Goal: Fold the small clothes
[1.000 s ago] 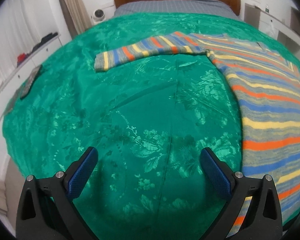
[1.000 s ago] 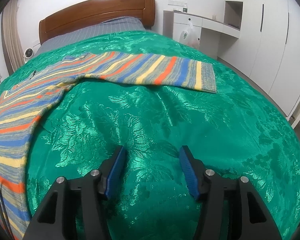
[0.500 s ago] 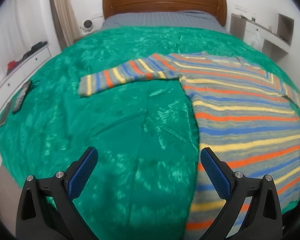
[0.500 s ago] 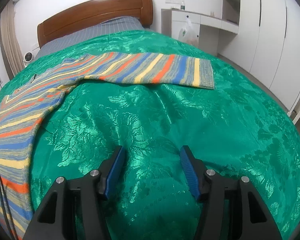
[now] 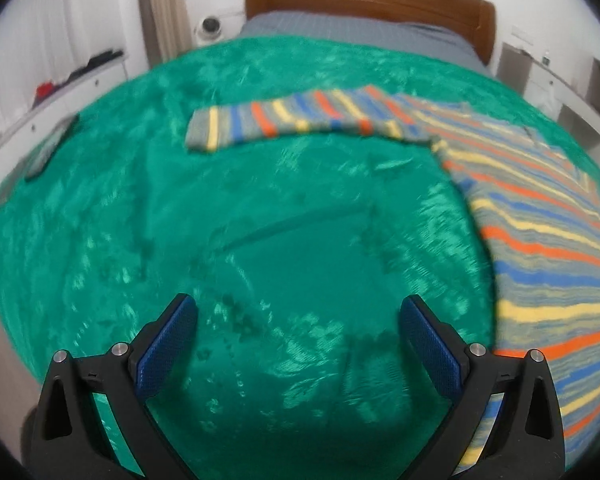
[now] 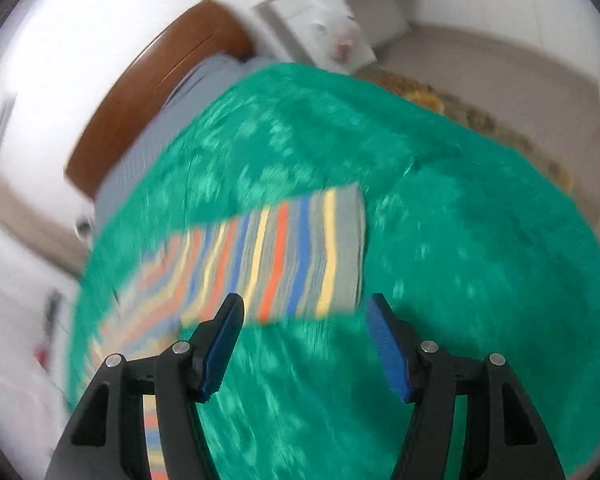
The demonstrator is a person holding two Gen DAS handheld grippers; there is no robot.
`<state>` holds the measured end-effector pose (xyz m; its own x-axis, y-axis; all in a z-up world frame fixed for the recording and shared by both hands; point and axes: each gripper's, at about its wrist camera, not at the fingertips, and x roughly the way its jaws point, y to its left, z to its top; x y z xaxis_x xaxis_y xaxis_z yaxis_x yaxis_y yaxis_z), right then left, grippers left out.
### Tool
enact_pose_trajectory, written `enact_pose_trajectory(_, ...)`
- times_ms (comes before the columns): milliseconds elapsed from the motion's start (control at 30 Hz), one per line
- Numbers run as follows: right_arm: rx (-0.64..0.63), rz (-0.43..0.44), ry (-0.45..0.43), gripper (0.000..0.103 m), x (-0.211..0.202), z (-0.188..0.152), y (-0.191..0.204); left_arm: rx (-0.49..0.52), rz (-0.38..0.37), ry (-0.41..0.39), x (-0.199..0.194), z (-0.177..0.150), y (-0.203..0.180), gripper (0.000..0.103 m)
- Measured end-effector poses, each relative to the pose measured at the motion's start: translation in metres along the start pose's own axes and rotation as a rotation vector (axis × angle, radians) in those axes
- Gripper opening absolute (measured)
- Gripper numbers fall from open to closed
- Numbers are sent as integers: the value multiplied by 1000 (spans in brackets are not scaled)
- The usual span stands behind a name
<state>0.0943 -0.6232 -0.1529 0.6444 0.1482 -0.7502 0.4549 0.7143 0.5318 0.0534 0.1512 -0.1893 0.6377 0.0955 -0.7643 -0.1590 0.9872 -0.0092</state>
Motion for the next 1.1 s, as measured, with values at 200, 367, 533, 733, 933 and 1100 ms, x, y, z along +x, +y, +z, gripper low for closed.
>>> enact_pose_trajectory(200, 94, 6, 69, 61, 50, 28, -30, 11, 41, -1, 5, -2, -10, 102)
enact_pose_trajectory(367, 56, 51, 146, 28, 80, 34, -26, 31, 59, 2, 7, -4, -13, 102)
enact_pose_trajectory(533, -48, -132, 149, 1, 85, 34, -9, 49, 63, -9, 9, 10, -13, 102)
enact_pose_trajectory(733, -196, -184, 14, 1, 50, 41, 62, 33, 62, -46, 19, 6, -9, 103)
enact_pose_trajectory(933, -433, 62, -18, 1, 18, 28, 220, 18, 36, -58, 22, 8, -6, 103)
enact_pose_trajectory(1100, -567, 187, 69, 2, 51, -16, 327, 19, 29, -61, 23, 8, -6, 103)
